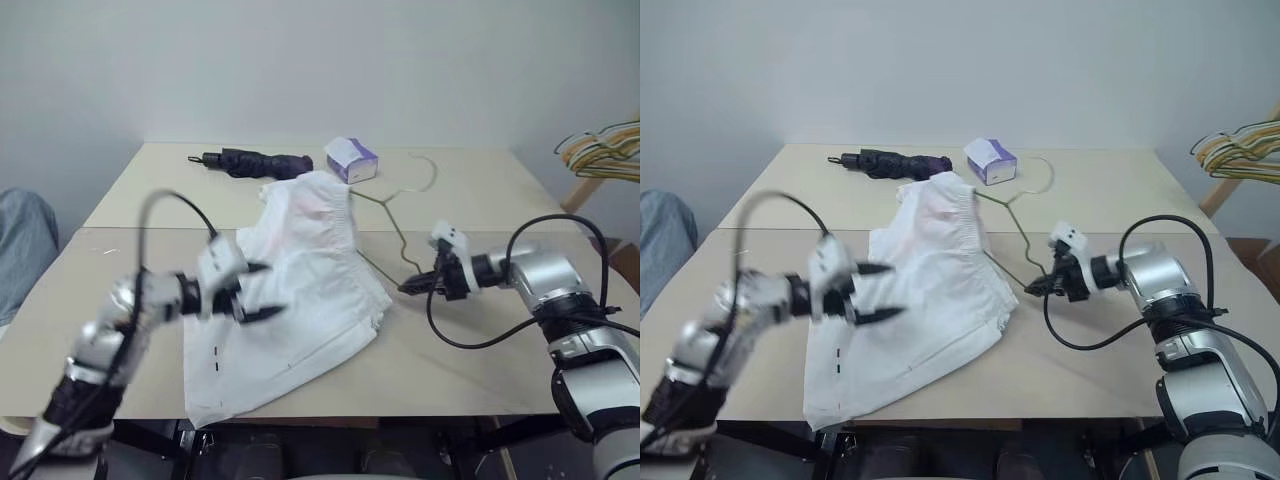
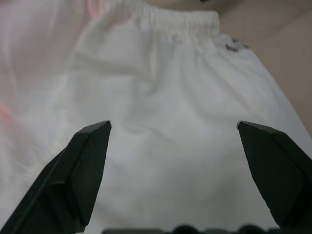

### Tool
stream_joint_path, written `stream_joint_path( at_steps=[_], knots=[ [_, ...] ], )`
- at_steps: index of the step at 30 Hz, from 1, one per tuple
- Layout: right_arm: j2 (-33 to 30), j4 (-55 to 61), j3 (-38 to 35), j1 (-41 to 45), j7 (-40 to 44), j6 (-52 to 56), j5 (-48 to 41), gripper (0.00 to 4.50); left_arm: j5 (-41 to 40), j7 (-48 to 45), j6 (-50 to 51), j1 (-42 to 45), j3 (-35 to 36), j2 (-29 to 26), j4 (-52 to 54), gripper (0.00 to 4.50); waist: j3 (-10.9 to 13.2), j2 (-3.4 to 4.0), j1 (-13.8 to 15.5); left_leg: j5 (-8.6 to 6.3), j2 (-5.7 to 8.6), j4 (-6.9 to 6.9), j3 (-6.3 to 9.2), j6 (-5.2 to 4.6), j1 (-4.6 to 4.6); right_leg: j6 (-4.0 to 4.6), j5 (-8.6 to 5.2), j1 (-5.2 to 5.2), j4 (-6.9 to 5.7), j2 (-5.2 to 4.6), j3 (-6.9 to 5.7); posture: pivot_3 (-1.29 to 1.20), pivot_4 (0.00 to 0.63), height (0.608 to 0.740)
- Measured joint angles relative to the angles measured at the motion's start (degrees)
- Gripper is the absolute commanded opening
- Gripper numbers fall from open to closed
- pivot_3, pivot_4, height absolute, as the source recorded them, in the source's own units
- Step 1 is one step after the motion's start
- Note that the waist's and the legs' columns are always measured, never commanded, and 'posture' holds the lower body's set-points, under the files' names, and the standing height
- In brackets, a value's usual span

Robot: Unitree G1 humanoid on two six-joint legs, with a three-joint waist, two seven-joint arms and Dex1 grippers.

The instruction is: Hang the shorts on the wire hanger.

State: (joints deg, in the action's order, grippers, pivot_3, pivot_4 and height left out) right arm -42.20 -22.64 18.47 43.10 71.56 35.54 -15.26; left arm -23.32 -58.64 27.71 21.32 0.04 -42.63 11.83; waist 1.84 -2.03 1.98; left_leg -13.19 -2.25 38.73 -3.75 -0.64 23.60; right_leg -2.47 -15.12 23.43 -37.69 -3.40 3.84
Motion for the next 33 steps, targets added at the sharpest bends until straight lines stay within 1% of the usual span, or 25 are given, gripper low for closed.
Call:
stream_joint_path(
  at_steps=[1,4,6,8,11,12,13,15,19,23,26,29,33],
  knots=[
    [-0.9,5.6,-0.1,-0.4,-2.0,0.7,1.2,0.00,-3.0,-2.1,0.0,4.8,2.7,-0.9,-2.0,4.48,0.0,0.00,-0.2,-0.02,0.01,0.01,0.01,-0.01,0.03,-0.01,-0.01,-0.01,0.04,0.00,-0.02,0.03,0.000,0.740],
    [-1.7,13.4,-0.3,-1.1,-4.9,1.8,3.2,0.00,-7.4,-6.5,-0.3,13.9,7.9,-3.0,-7.6,4.48,0.0,0.00,-1.0,-0.07,0.04,0.01,0.02,-0.06,0.05,-0.06,-0.03,-0.06,0.15,-0.02,-0.05,0.03,0.000,0.740],
    [-2.1,16.6,0.1,-1.7,-6.1,1.7,4.9,0.00,-7.3,-10.1,-2.3,19.3,7.7,-4.2,-13.6,4.48,0.0,0.00,-1.3,-0.07,0.07,0.08,0.06,-0.06,0.09,-0.08,-0.05,-0.08,0.12,-0.02,-0.09,0.03,0.000,0.740],
    [-2.1,20.1,0.6,-1.8,-6.5,1.8,5.5,0.00,-5.0,-14.5,-6.0,25.4,6.2,-5.4,-21.0,4.48,0.0,0.00,-1.4,-0.07,0.09,0.11,0.06,-0.06,0.05,-0.08,-0.05,-0.11,0.08,-0.01,-0.12,0.03,0.000,0.740],
    [-2.2,24.1,1.5,-1.4,-6.0,1.9,6.2,0.00,-0.3,-21.3,-12.2,32.2,1.4,-6.1,-29.4,4.48,0.0,0.00,-1.5,-0.07,0.09,0.12,0.05,-0.06,0.03,-0.08,-0.07,-0.16,0.10,0.00,-0.12,0.03,0.000,0.740],
    [-2.3,25.7,2.1,-1.0,-5.6,2.0,6.7,0.00,1.6,-25.4,-14.3,34.7,-1.2,-6.2,-33.1,4.48,0.0,0.00,-1.6,-0.07,0.08,0.12,0.05,-0.06,0.10,-0.08,-0.07,-0.11,0.10,0.01,-0.13,0.03,0.000,0.740],
    [-2.3,26.3,2.3,-0.9,-5.5,2.0,6.8,0.00,2.1,-26.5,-15.0,35.2,-1.8,-6.2,-33.9,4.48,0.0,0.00,-1.6,-0.07,0.08,0.12,0.05,-0.06,0.10,-0.08,-0.07,-0.10,0.12,0.01,-0.13,0.03,0.000,0.740],
    [-2.6,28.1,3.7,-0.7,-5.0,2.0,8.0,0.00,3.6,-31.2,-17.5,38.0,-6.1,-6.6,-37.6,4.48,0.0,0.00,-1.7,-0.07,0.07,0.14,0.05,-0.07,0.18,-0.08,-0.09,-0.02,0.10,0.01,-0.13,0.03,0.000,0.740],
    [-2.6,29.7,6.0,-0.4,-3.9,2.1,9.8,0.00,4.1,-33.6,-22.5,41.8,-16.7,-9.2,-41.3,4.48,0.0,0.00,-2.0,-0.08,0.06,0.16,0.06,-0.08,0.21,-0.09,-0.09,0.01,0.05,0.00,-0.12,0.03,0.000,0.740],
    [-1.9,30.6,7.3,0.4,-3.4,2.9,10.6,0.00,2.1,-33.7,-25.1,44.3,-25.0,-10.1,-43.3,4.48,0.0,0.00,-2.2,-0.08,0.03,0.19,0.06,-0.08,0.22,-0.10,-0.10,0.05,0.00,0.01,-0.12,0.03,0.000,0.740],
    [-1.0,31.2,8.0,1.2,-3.0,3.8,10.7,0.00,0.1,-33.7,-25.3,46.2,-31.5,-11.1,-43.6,3.90,0.0,0.00,-2.4,-0.08,0.03,0.19,0.06,-0.09,0.29,-0.11,-0.11,0.13,-0.02,0.01,-0.10,0.03,0.000,0.740],
    [-0.8,31.2,8.1,1.6,-3.0,4.2,11.0,0.00,-1.7,-33.7,-25.5,47.4,-37.0,-11.9,-44.0,2.88,0.0,0.00,-2.6,-0.08,0.03,0.22,0.07,-0.09,0.40,-0.12,-0.11,0.26,-0.08,0.01,-0.09,0.03,0.000,0.740],
    [-0.3,31.2,8.3,1.6,-2.8,5.0,11.6,0.00,-1.6,-33.7,-27.2,47.7,-42.2,-11.8,-44.6,1.57,0.0,-0.01,-2.6,-0.08,0.05,0.37,0.06,-0.10,0.77,-0.12,-0.11,0.70,-0.31,0.00,-0.04,0.03,0.000,0.740]
  ],
)
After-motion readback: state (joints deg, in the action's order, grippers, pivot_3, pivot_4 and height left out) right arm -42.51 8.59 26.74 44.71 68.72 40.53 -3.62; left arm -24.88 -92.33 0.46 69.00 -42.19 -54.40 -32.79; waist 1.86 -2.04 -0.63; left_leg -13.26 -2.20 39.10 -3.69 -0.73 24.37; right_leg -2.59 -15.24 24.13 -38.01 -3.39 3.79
